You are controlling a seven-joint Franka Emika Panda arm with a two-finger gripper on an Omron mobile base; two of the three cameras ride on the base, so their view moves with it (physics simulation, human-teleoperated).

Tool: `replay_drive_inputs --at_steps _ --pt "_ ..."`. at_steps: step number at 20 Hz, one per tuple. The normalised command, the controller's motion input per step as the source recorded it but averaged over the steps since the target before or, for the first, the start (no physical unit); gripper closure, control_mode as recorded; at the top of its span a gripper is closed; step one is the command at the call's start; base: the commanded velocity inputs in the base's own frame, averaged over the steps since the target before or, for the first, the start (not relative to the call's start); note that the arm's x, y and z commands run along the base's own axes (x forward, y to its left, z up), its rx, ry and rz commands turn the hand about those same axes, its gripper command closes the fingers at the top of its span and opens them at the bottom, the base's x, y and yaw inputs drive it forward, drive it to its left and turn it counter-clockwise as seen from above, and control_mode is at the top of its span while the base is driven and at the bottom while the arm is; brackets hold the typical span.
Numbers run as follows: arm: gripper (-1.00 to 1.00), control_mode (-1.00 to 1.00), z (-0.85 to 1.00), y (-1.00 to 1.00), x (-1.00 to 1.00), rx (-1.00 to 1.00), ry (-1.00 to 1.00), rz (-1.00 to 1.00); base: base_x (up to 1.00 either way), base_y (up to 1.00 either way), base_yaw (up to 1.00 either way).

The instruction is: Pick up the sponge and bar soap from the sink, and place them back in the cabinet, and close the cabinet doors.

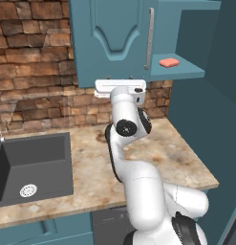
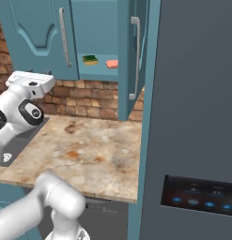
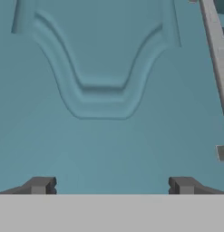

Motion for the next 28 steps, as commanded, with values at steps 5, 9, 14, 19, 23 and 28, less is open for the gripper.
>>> replay_drive_inputs --at_steps 5,9,14,19,23,28 --pt "-1.00 -1.00 0.11 -0.07 -0.70 0.00 0.00 0.00 0.00 0.00 0.00" --pt "-1.00 -1.00 0.09 -0.15 -0.69 0.00 0.00 0.00 0.00 0.00 0.00" --pt "-1.00 -1.00 0.04 -0.19 -0.62 0.00 0.00 0.00 0.00 0.00 0.00" --pt "-1.00 -1.00 0.03 -0.29 -0.60 0.00 0.00 0.00 0.00 0.00 0.00" --pt "-1.00 -1.00 0.01 -0.35 -0.59 0.00 0.00 0.00 0.00 0.00 0.00" --pt "-1.00 -1.00 0.00 -0.37 -0.57 0.00 0.00 0.00 0.00 0.00 0.00"
